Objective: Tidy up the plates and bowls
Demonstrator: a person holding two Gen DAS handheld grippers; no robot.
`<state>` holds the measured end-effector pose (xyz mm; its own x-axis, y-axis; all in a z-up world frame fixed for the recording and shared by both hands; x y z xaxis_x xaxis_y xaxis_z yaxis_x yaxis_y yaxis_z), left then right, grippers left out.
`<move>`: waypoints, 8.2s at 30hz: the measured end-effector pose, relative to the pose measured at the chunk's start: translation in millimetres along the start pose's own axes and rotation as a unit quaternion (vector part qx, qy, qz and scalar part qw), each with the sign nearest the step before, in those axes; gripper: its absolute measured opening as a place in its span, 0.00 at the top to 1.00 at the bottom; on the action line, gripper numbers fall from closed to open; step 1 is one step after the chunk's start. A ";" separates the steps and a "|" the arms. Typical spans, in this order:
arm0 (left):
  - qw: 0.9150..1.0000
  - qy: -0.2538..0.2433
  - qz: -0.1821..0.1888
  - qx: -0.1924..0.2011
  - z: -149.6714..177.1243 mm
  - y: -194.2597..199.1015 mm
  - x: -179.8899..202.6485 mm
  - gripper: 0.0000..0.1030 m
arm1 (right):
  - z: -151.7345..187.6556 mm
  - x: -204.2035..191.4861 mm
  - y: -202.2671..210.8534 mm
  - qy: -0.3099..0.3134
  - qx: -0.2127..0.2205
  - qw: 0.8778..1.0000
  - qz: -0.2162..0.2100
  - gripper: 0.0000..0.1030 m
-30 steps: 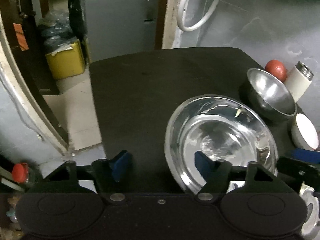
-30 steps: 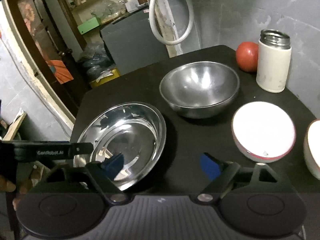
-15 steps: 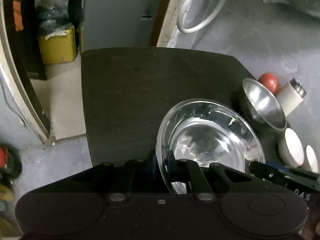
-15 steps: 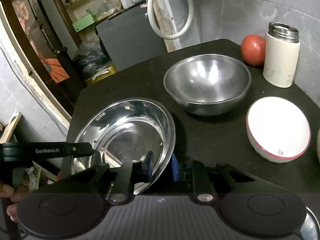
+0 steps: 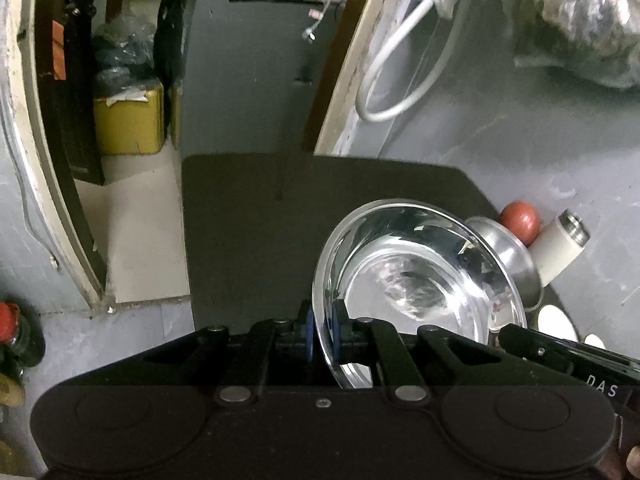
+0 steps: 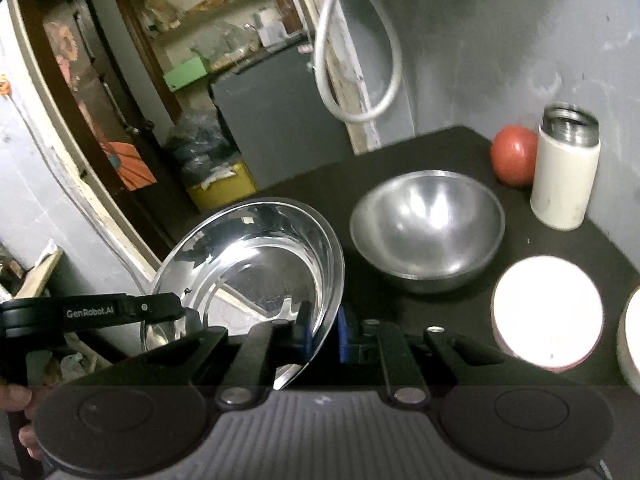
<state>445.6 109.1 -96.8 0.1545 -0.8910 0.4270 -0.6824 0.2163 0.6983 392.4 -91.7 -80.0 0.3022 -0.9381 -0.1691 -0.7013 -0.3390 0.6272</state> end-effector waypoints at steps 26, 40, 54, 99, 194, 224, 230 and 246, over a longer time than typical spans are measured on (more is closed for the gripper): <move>0.992 0.013 -0.093 -0.087 140.4 106.6 -24.6 0.88 | 99.4 -34.8 93.2 0.071 -0.108 0.985 -0.113 0.83; 0.985 -0.056 -0.137 -0.090 147.5 85.4 -14.0 0.83 | 104.5 -47.4 90.6 0.135 -0.130 0.979 -0.076 0.81; 0.980 -0.090 -0.145 -0.102 153.0 72.5 -7.1 0.80 | 107.7 -54.5 86.7 0.187 -0.140 0.972 -0.035 0.79; 0.989 -0.106 -0.086 -0.064 60.5 -35.7 77.9 0.01 | 97.4 76.4 88.7 -0.027 -0.065 0.993 0.090 0.00; 0.982 -0.159 0.033 -0.098 113.6 59.9 22.1 0.71 | 91.3 -37.0 94.4 0.073 -0.075 0.994 -0.037 0.65; 0.983 -0.143 -0.026 -0.114 146.4 66.7 -10.0 0.68 | 102.9 -68.4 82.5 0.154 -0.143 0.975 -0.075 0.61; 0.983 -0.142 -0.027 -0.116 147.1 63.0 -8.5 0.68 | 102.9 -70.6 82.7 0.160 -0.144 0.974 -0.073 0.61; 0.982 -0.146 -0.026 -0.119 146.0 61.1 -8.4 0.66 | 102.0 -70.6 84.0 0.163 -0.151 0.973 -0.070 0.57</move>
<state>298.2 71.6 -141.6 -0.0505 -0.9724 0.2278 -0.4877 0.2230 0.8441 246.3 -61.2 -93.0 0.6047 -0.7949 -0.0495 -0.4323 -0.3798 0.8178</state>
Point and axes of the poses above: each gripper's, at about its wrist camera, not at the fingertips, and y roughly against the way its jaws point, x to its right, z to its underside, the point moved 9 cm from there along -y, roughly the way its jaws point, and after that the axes turned 14 degrees about y, right-handed, at the moved point
